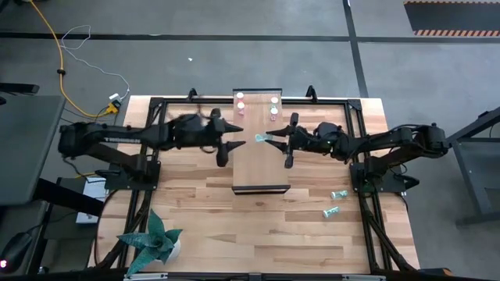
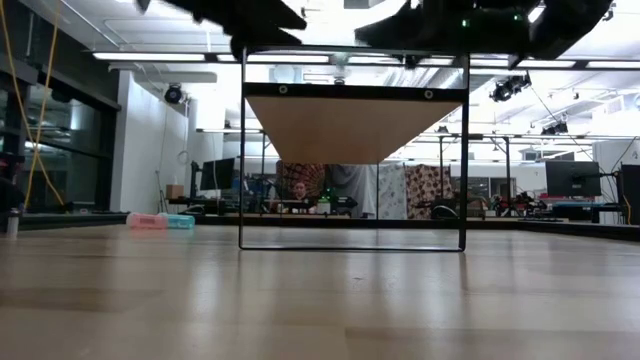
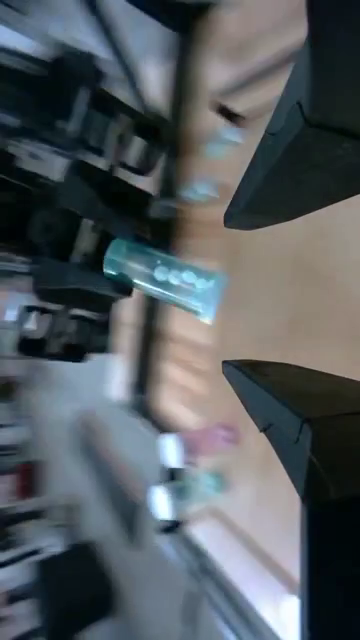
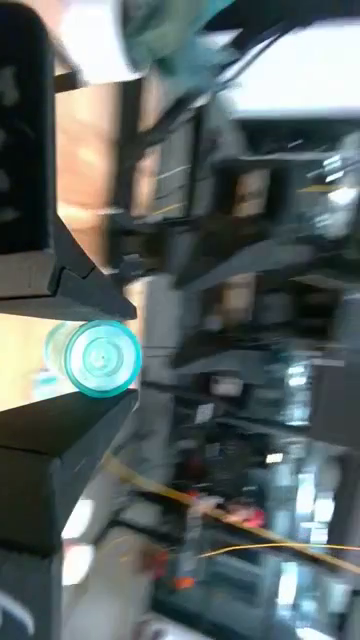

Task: Pick and place medicine bottles onto shelf by color
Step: Put the transparent green pill bottle on the shelf

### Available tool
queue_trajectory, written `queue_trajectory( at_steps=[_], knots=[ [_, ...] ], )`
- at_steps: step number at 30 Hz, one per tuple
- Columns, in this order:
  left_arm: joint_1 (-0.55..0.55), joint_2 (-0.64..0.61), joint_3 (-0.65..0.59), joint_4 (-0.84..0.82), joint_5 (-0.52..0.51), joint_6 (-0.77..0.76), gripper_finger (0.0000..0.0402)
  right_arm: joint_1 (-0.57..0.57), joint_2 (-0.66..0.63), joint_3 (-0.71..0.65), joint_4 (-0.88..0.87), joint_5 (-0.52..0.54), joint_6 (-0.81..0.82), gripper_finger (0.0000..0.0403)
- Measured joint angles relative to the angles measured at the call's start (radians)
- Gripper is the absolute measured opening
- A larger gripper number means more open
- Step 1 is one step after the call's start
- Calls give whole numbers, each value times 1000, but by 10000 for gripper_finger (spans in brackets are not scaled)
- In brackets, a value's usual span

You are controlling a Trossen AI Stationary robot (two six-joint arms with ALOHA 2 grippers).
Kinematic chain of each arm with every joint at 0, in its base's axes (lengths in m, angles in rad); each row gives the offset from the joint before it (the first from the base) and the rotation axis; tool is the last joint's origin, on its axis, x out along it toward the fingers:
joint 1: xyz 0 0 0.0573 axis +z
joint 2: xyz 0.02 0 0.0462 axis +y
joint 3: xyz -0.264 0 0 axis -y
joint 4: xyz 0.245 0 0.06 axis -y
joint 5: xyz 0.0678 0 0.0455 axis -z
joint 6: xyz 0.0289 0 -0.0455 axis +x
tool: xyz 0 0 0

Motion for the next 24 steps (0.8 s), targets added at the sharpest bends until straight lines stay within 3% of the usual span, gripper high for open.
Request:
queue_trajectory(
  at_steps=[5,11,15,24],
  knots=[
    [-4,-18,-273,601,10,-60,214,0,4,0,246,-58,0,92],
    [-4,80,-360,1016,12,-126,214,0,6,0,467,-67,-8,92],
    [-3,175,-304,1128,60,-170,214,0,28,33,514,-95,-7,92],
    [-3,334,-96,1152,192,-207,214,-3,168,205,514,-98,-7,92]
  ],
)
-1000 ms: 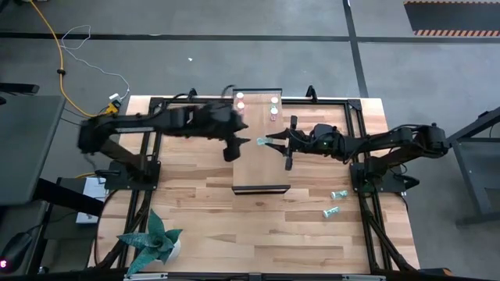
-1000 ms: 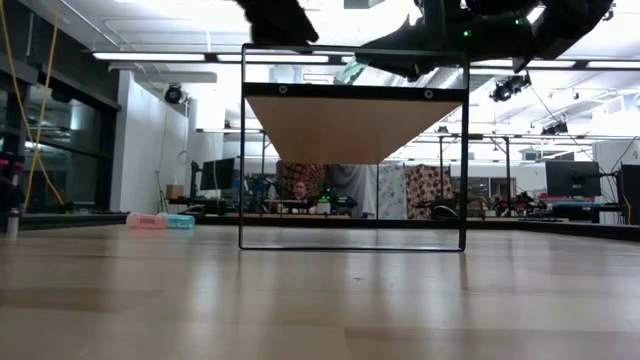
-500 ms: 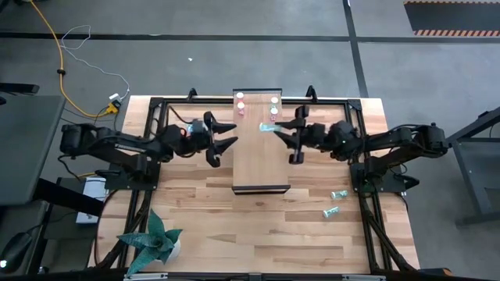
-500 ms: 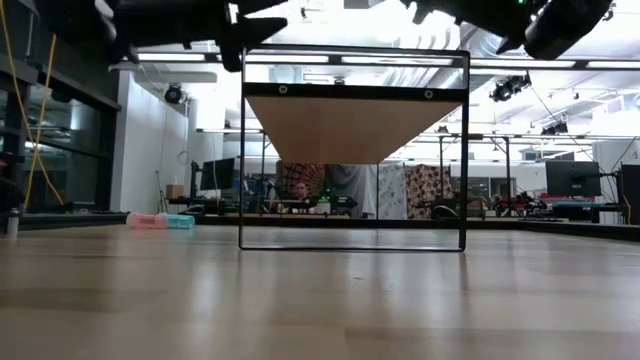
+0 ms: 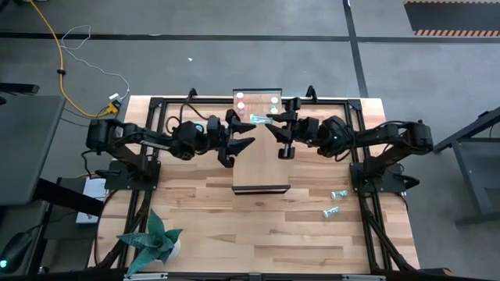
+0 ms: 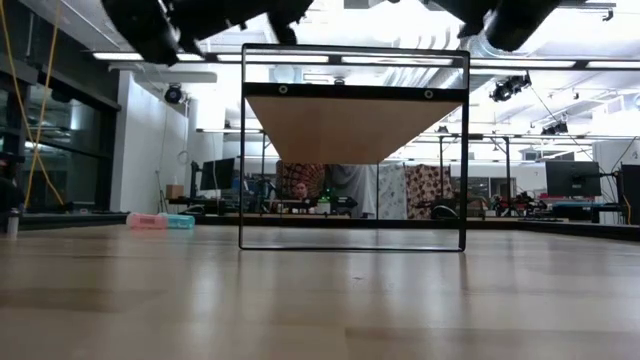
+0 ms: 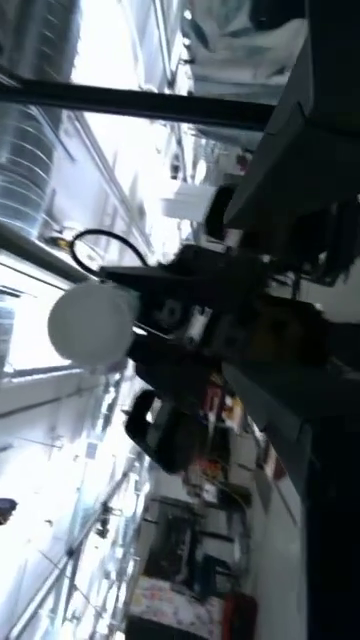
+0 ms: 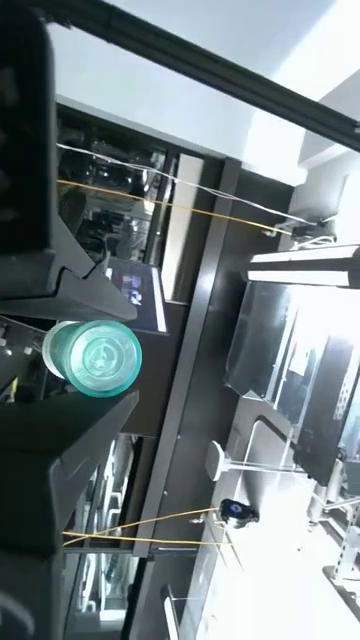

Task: Pick and place medicine bottles onto shelf by color
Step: Put the transparent green pill bottle on the shelf

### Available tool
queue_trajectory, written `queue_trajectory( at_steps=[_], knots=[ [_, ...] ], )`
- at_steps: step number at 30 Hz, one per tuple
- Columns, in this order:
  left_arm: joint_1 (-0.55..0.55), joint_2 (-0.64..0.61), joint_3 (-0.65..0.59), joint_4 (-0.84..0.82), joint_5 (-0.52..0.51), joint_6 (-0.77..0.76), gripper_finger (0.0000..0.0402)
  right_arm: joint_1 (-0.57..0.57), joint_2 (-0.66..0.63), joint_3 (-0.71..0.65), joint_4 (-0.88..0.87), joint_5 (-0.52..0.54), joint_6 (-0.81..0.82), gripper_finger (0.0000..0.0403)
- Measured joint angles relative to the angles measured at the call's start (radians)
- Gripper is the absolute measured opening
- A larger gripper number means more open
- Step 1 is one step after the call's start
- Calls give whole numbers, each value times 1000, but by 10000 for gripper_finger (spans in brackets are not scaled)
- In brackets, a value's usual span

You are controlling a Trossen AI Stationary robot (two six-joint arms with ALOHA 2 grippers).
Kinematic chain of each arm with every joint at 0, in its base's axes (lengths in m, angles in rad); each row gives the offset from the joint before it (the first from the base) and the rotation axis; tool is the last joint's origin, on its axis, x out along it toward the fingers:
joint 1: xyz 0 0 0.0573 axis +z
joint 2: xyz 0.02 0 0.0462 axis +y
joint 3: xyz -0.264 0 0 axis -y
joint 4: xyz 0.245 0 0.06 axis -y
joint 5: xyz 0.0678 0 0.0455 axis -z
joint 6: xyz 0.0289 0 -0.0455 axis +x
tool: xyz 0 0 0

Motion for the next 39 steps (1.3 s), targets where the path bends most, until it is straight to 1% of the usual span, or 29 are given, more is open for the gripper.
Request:
queue_trajectory(
  at_steps=[5,9,14,17,22,26,29,39],
  knots=[
    [0,3,49,14,0,-8,214,0,52,71,1,-25,0,92],
    [0,2,64,98,10,-37,214,0,88,119,0,-39,1,92],
    [0,2,64,156,12,-40,214,1,97,145,-7,-52,10,92],
    [0,2,64,157,7,-39,214,1,97,146,-7,-52,10,92],
    [4,2,66,160,-41,-34,214,1,97,146,-1,-52,22,92],
    [15,2,98,132,-42,-47,214,1,97,167,1,-51,29,92],
    [16,2,128,77,-42,-47,214,1,96,188,-57,-51,28,92],
    [16,1,142,85,-51,-47,213,1,98,192,-57,-51,27,92]
  ],
)
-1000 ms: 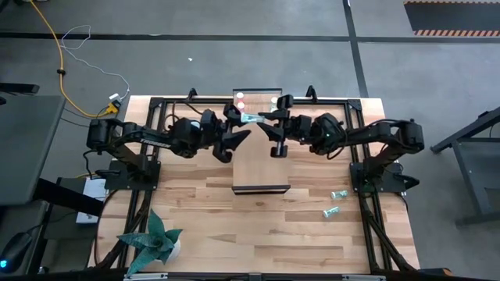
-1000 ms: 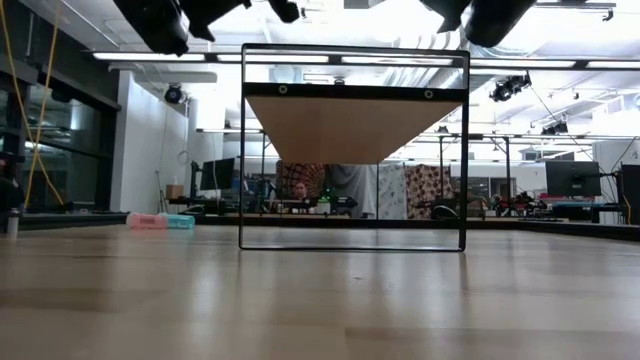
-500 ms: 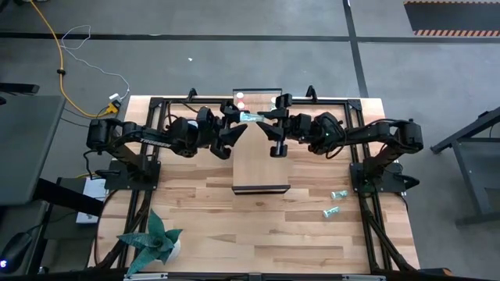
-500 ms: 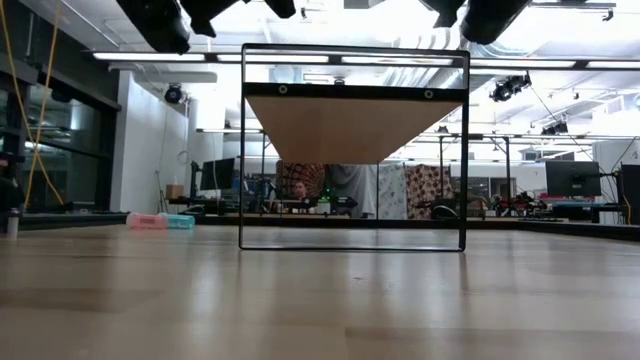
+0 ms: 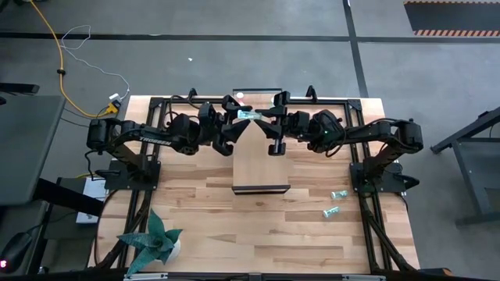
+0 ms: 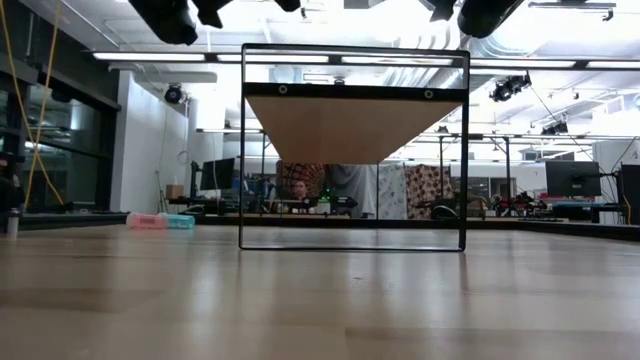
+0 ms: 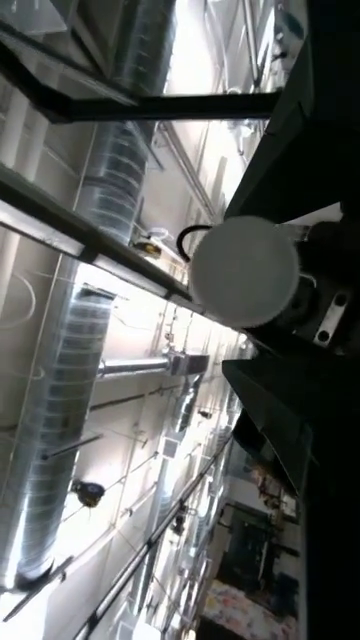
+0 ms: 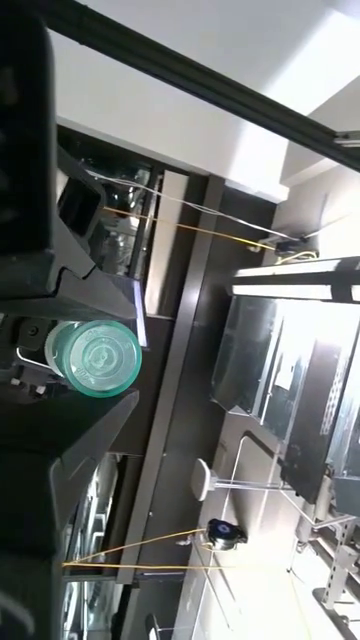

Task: Pick and place medicine bottles onto shelf by color
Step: Put the transparent green pill bottle on the shelf

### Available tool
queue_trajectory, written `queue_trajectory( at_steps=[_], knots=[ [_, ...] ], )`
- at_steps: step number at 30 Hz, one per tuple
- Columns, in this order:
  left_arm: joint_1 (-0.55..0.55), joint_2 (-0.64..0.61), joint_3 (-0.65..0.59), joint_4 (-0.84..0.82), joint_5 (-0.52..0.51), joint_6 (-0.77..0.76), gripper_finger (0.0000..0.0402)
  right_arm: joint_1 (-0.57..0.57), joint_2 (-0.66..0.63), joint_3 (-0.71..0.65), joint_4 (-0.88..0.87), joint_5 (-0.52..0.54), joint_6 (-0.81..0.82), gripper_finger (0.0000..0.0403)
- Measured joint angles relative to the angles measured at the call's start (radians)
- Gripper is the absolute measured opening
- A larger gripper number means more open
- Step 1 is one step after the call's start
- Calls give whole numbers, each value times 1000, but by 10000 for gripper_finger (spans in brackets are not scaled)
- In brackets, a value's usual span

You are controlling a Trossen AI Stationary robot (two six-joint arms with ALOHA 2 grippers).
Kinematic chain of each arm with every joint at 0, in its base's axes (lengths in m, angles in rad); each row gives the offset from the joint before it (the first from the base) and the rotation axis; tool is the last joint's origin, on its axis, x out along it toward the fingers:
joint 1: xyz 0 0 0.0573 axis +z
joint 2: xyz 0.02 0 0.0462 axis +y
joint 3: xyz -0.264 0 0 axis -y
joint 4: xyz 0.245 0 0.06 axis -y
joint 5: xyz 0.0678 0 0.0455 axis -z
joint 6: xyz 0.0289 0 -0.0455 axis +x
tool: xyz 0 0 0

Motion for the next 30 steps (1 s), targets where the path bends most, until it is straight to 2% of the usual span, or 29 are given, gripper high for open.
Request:
queue_trajectory(
  at_steps=[3,12,26,30],
  knots=[
    [0,0,0,26,-32,0,213,0,0,0,-1,0,0,92],
    [0,0,0,44,-36,0,207,0,0,0,0,1,0,92],
    [-2,0,0,44,-31,-4,106,0,0,0,-1,14,2,92],
    [-2,0,0,44,-31,-3,95,-1,0,0,-2,16,0,105]
  ],
)
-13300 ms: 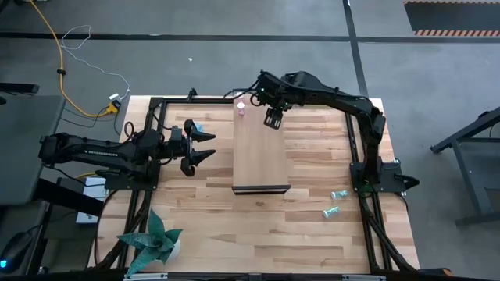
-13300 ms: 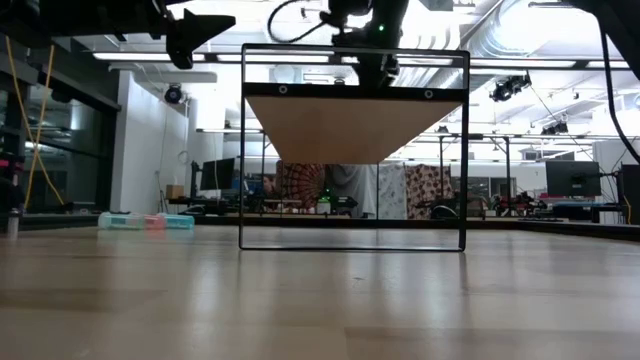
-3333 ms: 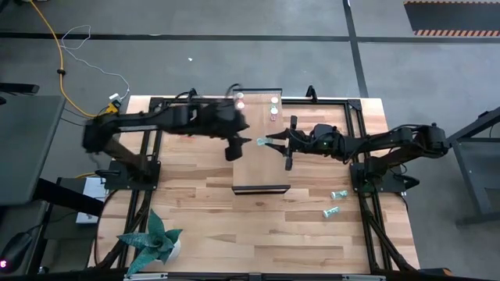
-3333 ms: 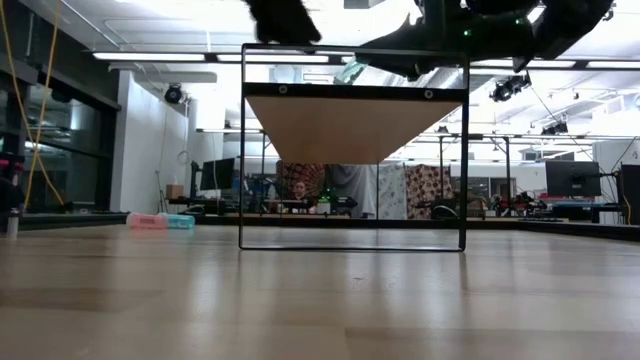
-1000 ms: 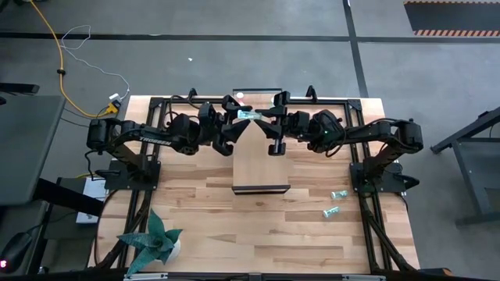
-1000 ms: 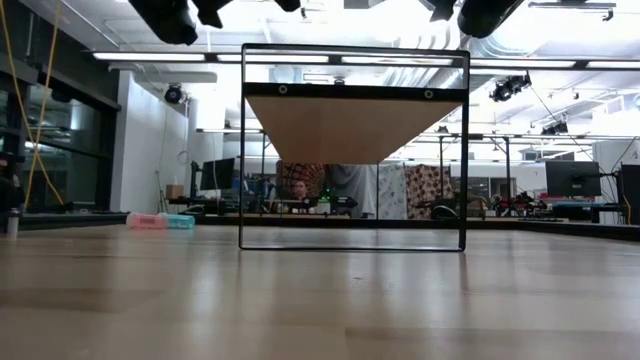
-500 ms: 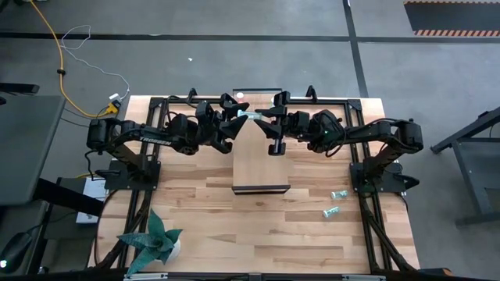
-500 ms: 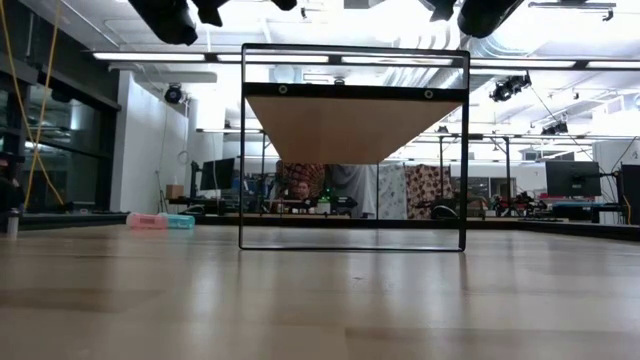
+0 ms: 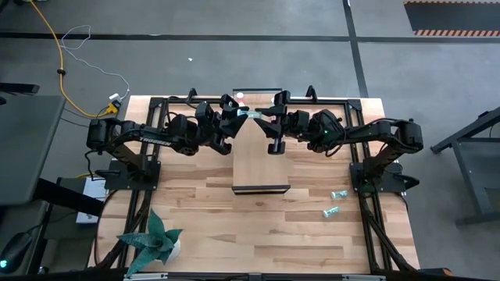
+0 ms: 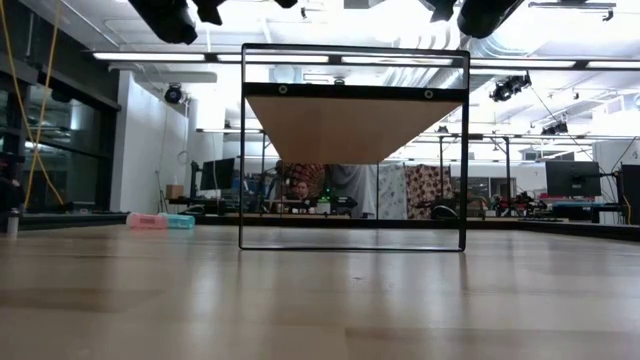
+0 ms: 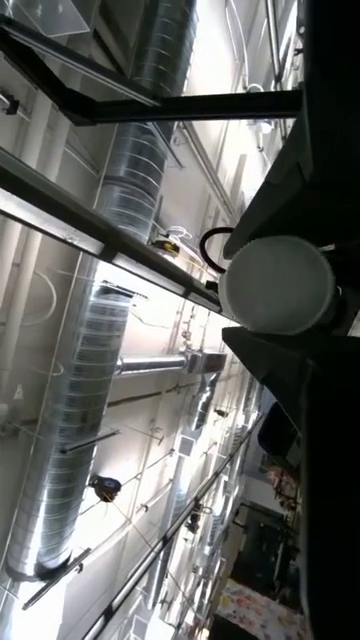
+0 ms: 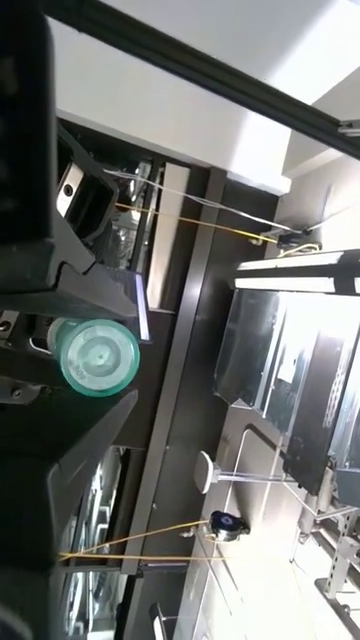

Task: Pick and place medicine bottles onto shelf by color
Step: Put the transparent green pill bottle on the shelf

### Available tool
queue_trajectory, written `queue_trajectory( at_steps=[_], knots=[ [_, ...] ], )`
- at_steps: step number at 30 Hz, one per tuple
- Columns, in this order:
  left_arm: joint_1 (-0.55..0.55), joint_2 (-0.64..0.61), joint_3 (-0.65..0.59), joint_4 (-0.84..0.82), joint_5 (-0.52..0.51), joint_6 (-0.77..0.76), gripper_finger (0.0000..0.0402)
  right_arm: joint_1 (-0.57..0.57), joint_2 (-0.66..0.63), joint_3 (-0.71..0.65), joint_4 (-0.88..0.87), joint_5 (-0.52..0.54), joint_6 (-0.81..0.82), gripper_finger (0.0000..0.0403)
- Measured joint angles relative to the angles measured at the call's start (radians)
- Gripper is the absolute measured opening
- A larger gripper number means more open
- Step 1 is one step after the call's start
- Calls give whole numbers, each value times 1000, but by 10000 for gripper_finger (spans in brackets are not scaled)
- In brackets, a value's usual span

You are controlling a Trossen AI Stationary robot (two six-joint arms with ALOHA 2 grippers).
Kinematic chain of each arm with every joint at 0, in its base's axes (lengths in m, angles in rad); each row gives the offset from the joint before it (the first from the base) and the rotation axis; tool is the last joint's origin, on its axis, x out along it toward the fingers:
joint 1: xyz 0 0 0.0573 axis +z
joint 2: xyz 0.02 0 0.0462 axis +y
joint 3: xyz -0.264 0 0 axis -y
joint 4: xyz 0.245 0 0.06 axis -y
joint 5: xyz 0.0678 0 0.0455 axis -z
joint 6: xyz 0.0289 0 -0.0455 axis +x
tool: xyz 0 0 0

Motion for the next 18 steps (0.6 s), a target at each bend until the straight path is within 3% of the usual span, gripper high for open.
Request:
queue_trajectory(
  at_steps=[11,18],
  knots=[
    [16,0,-1,-23,-4,-4,109,-2,-37,-3,-66,102,-48,173],
    [63,-55,-1,-236,45,-31,96,-2,-195,-3,-400,174,-162,178]
  ],
)
